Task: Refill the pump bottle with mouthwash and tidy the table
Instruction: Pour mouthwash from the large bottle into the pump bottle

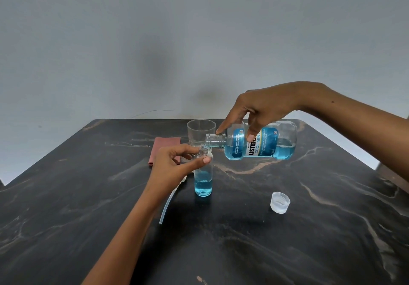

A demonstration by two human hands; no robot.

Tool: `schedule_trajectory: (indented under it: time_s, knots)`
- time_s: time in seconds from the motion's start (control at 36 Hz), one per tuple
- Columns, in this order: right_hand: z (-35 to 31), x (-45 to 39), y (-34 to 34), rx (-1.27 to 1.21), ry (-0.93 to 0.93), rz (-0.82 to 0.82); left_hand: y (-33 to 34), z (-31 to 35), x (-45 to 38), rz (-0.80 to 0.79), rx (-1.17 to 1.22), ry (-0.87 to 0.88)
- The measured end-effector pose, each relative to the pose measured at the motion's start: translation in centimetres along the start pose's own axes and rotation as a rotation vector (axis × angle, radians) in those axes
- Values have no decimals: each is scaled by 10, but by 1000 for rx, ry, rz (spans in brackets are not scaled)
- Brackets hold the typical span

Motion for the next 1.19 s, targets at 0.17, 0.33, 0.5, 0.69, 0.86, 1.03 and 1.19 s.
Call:
schedule_trajectory:
  time_s: [0.17,0.33,0.5,0.69,0.86,1.03,1.19]
  knots:
    - [-1,0,0,9,0,-21,0,1,0,-3,1,20]
    - [-5,0,1,-3,-17,-77,0,0,-1,-8,1,29]
    - [-3,0,0,-3,1,-51,0,1,-1,-14,-1,27]
    - [-5,0,0,-1,5,-54,0,-2,-1,-16,2,18]
    - [-3,-1,0,11,16,-43,-1,-3,-2,-22,3,25]
    - [-3,-1,-1,4,14,-29,-1,-2,-2,-14,14,28]
    - [-3,-2,-2,7,15,-35,-1,-1,-1,-17,21,36]
Point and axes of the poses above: each hand's wrist, its own x-axis away from the middle knuckle, its own y-axis out of the palm, z = x × y, the point moved 4 cm from there along -x, towards the middle knuckle, and after that the axes turned 1 degree about x, right-handed, at the moved point
